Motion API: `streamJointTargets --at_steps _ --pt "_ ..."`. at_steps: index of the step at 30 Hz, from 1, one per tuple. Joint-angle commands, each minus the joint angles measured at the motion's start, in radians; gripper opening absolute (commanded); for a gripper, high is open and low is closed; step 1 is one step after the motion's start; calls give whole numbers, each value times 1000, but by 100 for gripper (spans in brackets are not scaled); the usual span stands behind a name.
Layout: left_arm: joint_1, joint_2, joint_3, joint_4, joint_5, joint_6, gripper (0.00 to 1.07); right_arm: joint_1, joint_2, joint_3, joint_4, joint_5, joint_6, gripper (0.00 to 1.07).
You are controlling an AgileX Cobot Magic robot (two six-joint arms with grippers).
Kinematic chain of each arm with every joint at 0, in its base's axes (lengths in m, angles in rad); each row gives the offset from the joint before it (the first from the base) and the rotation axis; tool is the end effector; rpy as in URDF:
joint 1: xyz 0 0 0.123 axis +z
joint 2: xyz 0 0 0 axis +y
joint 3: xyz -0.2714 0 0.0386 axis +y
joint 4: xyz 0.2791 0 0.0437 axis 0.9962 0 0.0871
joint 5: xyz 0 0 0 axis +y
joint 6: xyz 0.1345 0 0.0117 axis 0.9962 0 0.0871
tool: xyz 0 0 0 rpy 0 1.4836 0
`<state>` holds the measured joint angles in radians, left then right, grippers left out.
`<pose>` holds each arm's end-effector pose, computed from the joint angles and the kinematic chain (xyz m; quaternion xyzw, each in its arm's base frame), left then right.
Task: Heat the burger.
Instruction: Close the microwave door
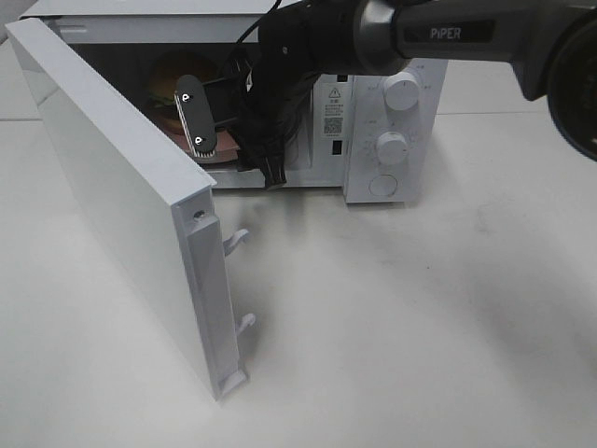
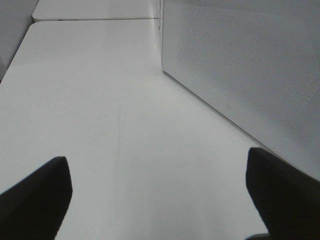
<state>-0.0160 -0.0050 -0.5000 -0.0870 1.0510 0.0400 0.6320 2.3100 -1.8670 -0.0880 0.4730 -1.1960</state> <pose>0.0721 -0.0113 0.2740 0.0253 0.8482 -0.0371 0.5278 0.4659 0.3345 0.1181 -0.7552 0.5453 -0.1324 0.3387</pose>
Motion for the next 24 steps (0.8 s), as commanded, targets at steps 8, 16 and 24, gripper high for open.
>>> streamJointTargets --at_steps 8,16,24 --pt "-4 -24 1 -5 -15 0 86 2 -100 161 18 -84 4 72" --pt "-4 -24 1 -5 -15 0 86 2 -175 278 16 -157 24 72" --pt "-4 -24 1 -5 -15 0 86 2 -259 388 -18 -233 94 72"
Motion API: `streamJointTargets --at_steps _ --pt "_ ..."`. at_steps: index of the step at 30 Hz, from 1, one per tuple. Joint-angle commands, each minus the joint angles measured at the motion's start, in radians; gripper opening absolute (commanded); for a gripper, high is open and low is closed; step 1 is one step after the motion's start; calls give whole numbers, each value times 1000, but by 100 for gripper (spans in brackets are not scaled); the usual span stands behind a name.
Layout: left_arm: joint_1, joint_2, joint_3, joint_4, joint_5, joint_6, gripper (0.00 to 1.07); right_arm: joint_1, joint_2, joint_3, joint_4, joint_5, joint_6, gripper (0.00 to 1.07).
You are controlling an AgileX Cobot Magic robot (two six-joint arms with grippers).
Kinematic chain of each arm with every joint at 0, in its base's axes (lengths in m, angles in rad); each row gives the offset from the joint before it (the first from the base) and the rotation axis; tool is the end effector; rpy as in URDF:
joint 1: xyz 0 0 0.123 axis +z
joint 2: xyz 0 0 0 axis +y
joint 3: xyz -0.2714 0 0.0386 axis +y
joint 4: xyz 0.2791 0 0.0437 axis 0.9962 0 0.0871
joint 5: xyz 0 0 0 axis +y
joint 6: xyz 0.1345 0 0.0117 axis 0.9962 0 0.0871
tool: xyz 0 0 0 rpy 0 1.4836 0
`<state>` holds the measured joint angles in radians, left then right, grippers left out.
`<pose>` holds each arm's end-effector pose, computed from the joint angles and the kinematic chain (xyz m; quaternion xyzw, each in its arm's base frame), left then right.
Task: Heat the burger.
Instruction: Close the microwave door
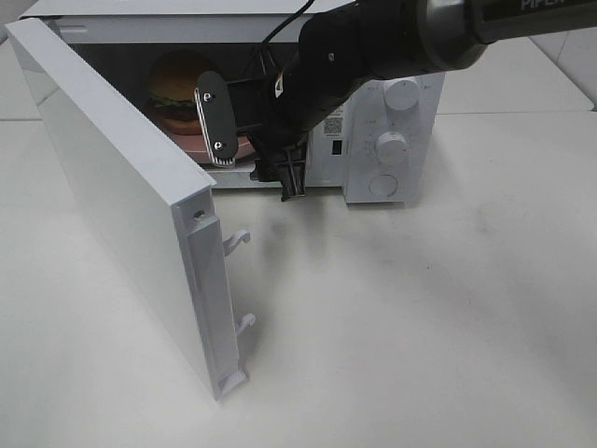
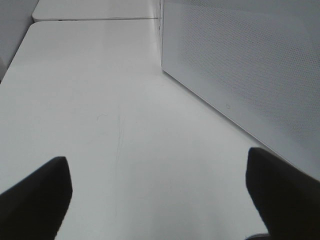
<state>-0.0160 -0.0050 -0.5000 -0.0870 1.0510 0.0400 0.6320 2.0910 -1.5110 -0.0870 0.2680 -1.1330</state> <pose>0.0721 -0.0113 0.2740 0.0253 0.8482 -0.0371 0.5278 0.4243 0.3068 0.1299 -0.7308 0.5570 -0.1238 0.3746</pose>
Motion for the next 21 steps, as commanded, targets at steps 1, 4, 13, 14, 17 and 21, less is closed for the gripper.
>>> streamJointTargets --at_steps 1,4,13,14,17,21 --pt "-4 -24 1 -5 -15 0 86 2 -40 32 -19 -28 31 72" --pt "-4 -24 1 -5 -15 0 86 2 -72 77 -19 -42 38 72" --pt "-4 -24 1 -5 -15 0 86 1 -175 214 -19 -83 41 72" --pt "-4 -24 1 -5 -15 0 86 0 -189 232 -19 -87 41 72" --pt "-4 -24 1 -5 -15 0 86 -1 -243 301 -19 -112 42 72" --pt "-4 -24 1 -5 -15 0 86 0 -282 356 -19 -111 45 72"
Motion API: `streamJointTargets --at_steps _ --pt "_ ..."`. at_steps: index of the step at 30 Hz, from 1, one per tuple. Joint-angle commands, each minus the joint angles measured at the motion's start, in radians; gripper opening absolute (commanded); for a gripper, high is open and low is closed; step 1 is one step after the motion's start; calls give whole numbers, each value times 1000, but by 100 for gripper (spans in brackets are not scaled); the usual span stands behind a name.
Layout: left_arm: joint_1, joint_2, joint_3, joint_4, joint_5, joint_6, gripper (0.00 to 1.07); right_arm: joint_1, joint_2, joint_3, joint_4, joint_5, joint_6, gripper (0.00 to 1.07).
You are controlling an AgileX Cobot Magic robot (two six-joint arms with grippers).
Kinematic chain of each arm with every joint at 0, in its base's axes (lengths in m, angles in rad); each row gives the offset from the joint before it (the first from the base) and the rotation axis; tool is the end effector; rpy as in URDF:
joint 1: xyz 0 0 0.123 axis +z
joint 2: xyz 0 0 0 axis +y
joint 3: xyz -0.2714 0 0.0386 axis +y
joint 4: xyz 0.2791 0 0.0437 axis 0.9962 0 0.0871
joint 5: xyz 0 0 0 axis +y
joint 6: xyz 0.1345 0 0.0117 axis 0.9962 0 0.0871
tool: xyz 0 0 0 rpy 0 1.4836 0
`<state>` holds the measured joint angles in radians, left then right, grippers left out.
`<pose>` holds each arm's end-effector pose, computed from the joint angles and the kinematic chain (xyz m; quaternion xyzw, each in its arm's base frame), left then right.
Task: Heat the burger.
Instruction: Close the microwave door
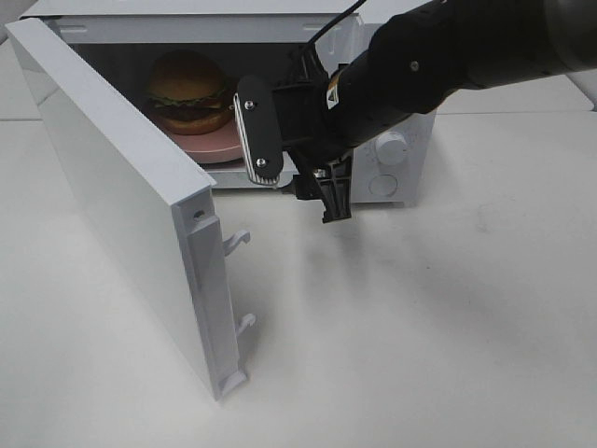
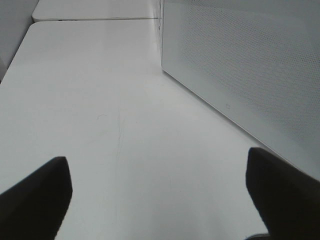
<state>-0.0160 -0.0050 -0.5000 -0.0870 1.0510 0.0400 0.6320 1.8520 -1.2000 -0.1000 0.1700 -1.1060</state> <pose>0.0721 -0.0113 0.2740 0.0253 0.8482 -0.0371 0.5278 0.3733 0.2705 0.1480 -0.7239 0.5575 -0.1221 0.3876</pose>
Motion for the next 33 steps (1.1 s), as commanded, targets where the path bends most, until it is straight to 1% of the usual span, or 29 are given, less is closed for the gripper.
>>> streamJointTargets --at_steps 1,2,4,5,6,8,9,10,12,16,20,23,24,26,27,29,30,31,33 --pt "-4 -24 1 -5 -15 0 86 0 -70 77 -6 -15 18 72" --pt "-4 -24 1 -5 -15 0 86 0 -70 77 -6 -15 18 72" --pt "-4 -24 1 -5 -15 0 86 0 -112 125 -6 -21 18 72" --pt "-4 -24 1 -5 -15 0 86 0 -112 125 -6 -21 18 72" --pt "-4 -24 1 -5 -15 0 86 0 -139 154 -6 -22 18 72" --pt "-4 -24 1 -5 -15 0 86 0 -153 171 -6 -23 18 72" --pt "-4 -24 1 -5 -15 0 86 0 -179 202 -6 -27 19 72" --pt "-4 -24 1 -5 -15 0 86 0 -179 202 -6 -27 19 72" --pt "-4 -24 1 -5 -15 0 86 0 -221 244 -6 -28 31 72" --pt "-4 -24 1 -5 -15 0 86 0 -265 283 -6 -28 60 72" --pt "-4 -24 1 -5 -15 0 86 0 -338 346 -6 -27 128 72" --pt "-4 -24 1 -5 -15 0 86 0 -367 371 -6 -27 159 72" --pt "-4 -24 1 -5 -15 0 86 0 -395 400 -6 -26 195 72" --pt "-4 -24 1 -5 -15 0 86 0 -408 412 -6 -26 216 72" --pt "-4 -24 1 -5 -15 0 86 0 -437 444 -6 -26 261 72" --pt "-4 -24 1 -5 -15 0 86 0 -450 457 -5 -25 279 72" --pt "-4 -24 1 -5 -15 0 86 0 -477 486 -2 -24 323 72" --pt "-4 -24 1 -5 -15 0 86 0 -477 486 -2 -24 323 72" --pt "-4 -24 1 -5 -15 0 86 0 -510 522 -2 -7 408 72"
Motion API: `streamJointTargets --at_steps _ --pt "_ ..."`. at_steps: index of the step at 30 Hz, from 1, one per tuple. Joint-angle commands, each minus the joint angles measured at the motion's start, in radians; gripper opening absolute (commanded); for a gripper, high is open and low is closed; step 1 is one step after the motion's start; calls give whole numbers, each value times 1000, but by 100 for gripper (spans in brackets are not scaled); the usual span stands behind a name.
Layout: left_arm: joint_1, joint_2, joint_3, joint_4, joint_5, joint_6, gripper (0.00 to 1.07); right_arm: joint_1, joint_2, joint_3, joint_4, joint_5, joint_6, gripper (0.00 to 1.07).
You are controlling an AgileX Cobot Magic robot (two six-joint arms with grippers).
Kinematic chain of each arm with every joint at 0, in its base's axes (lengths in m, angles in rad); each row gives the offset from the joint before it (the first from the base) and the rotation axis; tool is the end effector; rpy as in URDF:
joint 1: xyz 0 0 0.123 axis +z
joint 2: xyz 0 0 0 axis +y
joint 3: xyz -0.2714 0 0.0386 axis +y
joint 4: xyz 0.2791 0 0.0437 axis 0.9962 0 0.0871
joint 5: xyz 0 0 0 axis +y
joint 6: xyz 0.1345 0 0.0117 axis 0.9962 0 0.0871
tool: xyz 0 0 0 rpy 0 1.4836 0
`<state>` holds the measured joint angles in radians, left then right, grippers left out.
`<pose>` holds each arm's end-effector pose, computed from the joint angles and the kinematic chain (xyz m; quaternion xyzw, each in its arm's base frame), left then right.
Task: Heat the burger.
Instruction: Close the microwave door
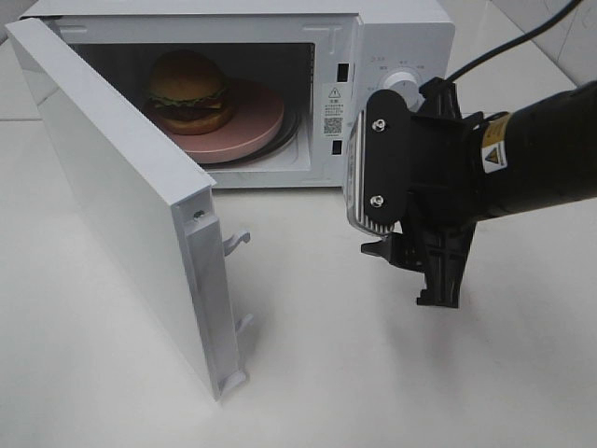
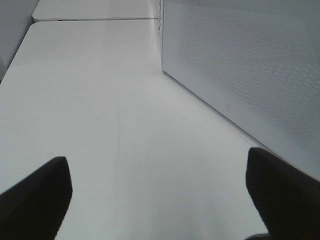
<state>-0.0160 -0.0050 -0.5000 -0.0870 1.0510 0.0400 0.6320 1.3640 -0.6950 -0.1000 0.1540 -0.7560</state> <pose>0.0721 -0.0113 0.2740 0.0253 0.8482 -0.0371 0.5278 0.2660 0.1922 0.1672 -0.6163 0.6749 -0.0521 0.4025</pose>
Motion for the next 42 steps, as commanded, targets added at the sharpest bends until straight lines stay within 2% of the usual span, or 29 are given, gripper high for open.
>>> streamJointTargets --at_steps 1,5,14,16,19,21,27,30,35,42 --pt "-4 -24 1 -5 -15 0 86 0 -22 17 -2 9 58 72" --pt "-4 -24 1 -5 -15 0 86 0 -96 43 -2 150 275 72" --pt "-4 -24 1 -5 -15 0 86 0 -157 43 -2 315 502 72" --pt "-4 -24 1 -5 -15 0 86 0 -192 43 -3 386 637 72" --pt "-4 -24 1 -5 -15 0 86 0 -201 43 -3 407 673 72" --pt "-4 -24 1 -5 -15 0 86 0 -239 43 -3 499 789 71" --pt "-4 -24 1 -5 -15 0 86 0 -283 43 -3 596 852 71" --pt "-4 -24 1 -5 -15 0 86 0 -341 43 -4 716 900 71" --pt "-4 -24 1 -5 -15 0 86 0 -375 43 -5 781 909 71" --pt "-4 -24 1 -5 -15 0 86 0 -502 43 -6 909 910 71"
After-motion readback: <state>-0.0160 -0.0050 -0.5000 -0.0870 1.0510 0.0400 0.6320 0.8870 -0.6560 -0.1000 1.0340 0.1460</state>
